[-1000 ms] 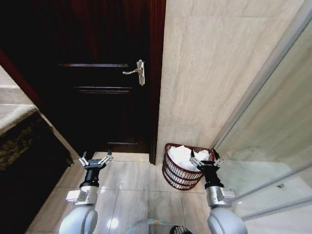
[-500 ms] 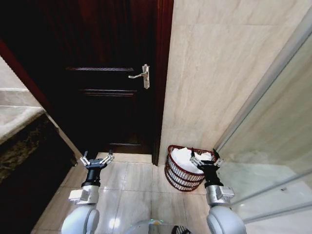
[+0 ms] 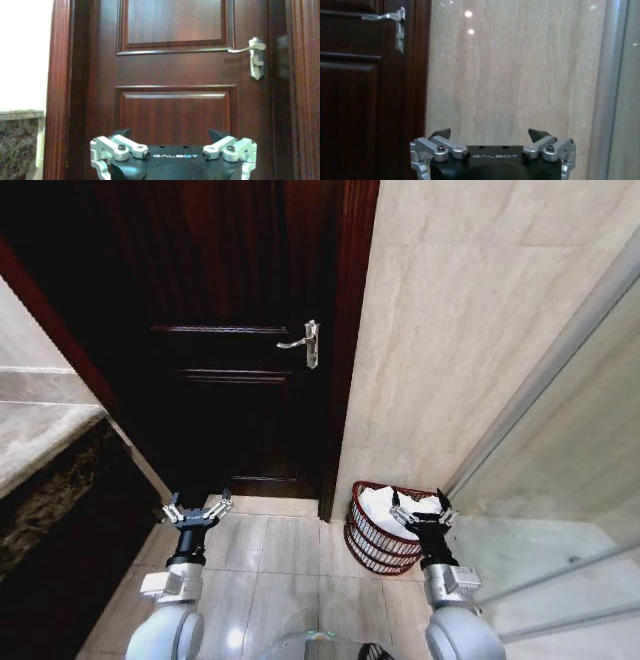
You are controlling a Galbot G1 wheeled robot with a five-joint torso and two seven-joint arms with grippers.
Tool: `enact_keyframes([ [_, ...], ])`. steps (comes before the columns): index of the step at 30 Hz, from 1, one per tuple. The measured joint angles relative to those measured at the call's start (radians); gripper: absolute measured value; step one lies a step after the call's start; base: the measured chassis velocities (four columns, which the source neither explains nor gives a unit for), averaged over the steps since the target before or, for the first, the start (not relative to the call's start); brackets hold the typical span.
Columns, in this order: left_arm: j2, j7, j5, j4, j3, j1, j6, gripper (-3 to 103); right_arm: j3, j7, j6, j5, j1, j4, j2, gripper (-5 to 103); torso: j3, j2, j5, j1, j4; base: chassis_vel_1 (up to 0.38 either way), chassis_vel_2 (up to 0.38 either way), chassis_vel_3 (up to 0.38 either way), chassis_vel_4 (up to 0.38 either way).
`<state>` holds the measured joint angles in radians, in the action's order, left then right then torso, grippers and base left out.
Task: Discard the used towel into the hamper.
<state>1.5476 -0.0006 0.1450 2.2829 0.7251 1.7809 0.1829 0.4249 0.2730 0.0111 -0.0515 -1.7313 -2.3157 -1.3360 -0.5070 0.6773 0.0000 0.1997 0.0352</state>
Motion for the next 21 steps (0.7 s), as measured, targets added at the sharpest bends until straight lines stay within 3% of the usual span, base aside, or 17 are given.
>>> enact_keyframes([
  [14,0.006,-0.002,-0.006,0.006,-0.002,-0.004,0.002,100,0.033,-0.043,-0.01,-0.054,0.0,-0.02,0.006,100,-0.027,0.048,0.0,0.021,0.0002,0.0,0.0,0.0,0.0],
  [21,0.008,-0.002,-0.011,-0.001,0.0,-0.005,0.007,100,0.036,0.02,-0.011,-0.035,0.025,-0.005,-0.026,100,-0.043,0.076,0.0,0.033,0.0001,0.0,0.0,0.0,0.0],
])
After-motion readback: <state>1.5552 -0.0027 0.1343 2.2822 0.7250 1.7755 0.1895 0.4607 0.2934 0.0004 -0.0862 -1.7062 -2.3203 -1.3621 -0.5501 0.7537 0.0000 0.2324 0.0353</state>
